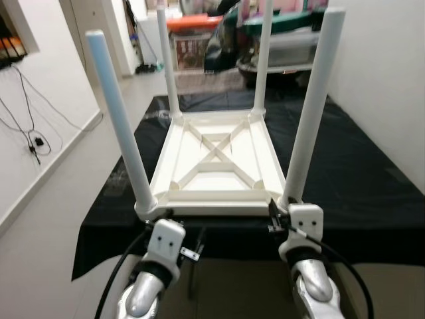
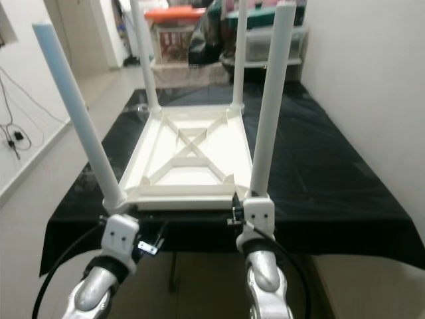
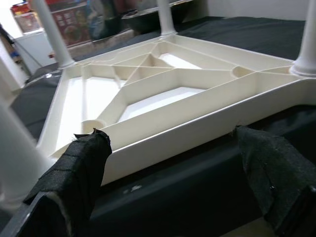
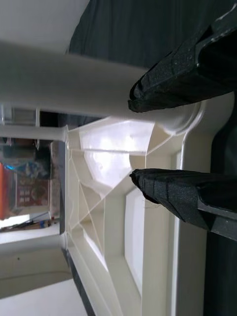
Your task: Building children table
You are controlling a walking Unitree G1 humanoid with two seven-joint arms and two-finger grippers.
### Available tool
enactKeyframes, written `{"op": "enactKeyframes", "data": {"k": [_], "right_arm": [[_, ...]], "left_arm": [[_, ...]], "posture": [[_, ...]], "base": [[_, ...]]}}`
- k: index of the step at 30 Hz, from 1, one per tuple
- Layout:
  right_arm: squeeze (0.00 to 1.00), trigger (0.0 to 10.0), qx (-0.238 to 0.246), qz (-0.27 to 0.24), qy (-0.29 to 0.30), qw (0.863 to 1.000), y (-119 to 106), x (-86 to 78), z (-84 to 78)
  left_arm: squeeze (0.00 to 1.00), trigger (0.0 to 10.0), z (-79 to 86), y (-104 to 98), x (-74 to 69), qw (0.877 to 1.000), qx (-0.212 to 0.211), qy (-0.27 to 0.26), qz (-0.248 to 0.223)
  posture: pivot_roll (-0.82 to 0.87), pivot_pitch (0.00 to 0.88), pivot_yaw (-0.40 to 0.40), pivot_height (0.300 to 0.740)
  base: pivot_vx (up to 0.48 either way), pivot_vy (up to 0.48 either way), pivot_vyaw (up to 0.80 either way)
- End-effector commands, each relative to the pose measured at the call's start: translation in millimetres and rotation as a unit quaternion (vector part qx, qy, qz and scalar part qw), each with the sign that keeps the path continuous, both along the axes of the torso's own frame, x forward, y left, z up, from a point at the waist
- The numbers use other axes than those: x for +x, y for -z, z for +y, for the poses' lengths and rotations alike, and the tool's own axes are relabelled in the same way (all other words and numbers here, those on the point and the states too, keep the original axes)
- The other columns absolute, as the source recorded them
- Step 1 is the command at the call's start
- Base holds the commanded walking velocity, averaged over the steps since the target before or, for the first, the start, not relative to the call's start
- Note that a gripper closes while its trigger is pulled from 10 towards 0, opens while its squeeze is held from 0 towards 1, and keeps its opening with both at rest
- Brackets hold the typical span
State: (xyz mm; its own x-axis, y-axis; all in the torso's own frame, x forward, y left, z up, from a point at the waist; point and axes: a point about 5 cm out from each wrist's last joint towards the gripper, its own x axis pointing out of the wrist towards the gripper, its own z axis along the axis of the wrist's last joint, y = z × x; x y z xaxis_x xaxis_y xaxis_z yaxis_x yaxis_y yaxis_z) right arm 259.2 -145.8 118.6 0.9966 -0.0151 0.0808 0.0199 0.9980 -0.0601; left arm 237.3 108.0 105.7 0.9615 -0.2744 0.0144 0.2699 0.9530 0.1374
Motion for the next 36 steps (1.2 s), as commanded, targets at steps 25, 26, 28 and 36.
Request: {"op": "enactKeyframes", "data": {"k": [25, 26, 28, 36], "right_arm": [[0.00, 10.0, 0.000, 0.032, 0.024, 0.999, 4, 2.9, -9.1], [0.00, 10.0, 0.001, 0.027, 0.021, 0.999, 2, 4.9, -10.4], [1.00, 10.0, 0.004, 0.017, 0.008, 1.000, -1, 7.0, -11.2], [1.00, 10.0, 0.011, 0.018, -0.032, 0.999, -2, 5.2, -8.7]], "left_arm": [[0.00, 10.0, 13.9, 6, 1.3, 0.999, -0.022, -0.036, 0.035], [0.00, 10.0, 14.2, 6, 1.4, 0.998, -0.023, -0.037, 0.035], [0.00, 10.0, 14.0, 6, 1.3, 0.998, -0.023, -0.036, 0.035], [0.00, 10.0, 13.3, 7, 0.4, 0.998, -0.021, -0.035, 0.037]], "posture": [[0.07, 0.000, -0.004, 0.740], [0.07, 0.000, -0.006, 0.740], [0.07, 0.000, -0.006, 0.740], [0.07, 0.000, -0.004, 0.740]], "base": [[0.111, -0.148, 0.00], [0.000, 0.000, 0.00], [0.000, 0.000, 0.00], [0.000, 0.000, 0.00]]}}
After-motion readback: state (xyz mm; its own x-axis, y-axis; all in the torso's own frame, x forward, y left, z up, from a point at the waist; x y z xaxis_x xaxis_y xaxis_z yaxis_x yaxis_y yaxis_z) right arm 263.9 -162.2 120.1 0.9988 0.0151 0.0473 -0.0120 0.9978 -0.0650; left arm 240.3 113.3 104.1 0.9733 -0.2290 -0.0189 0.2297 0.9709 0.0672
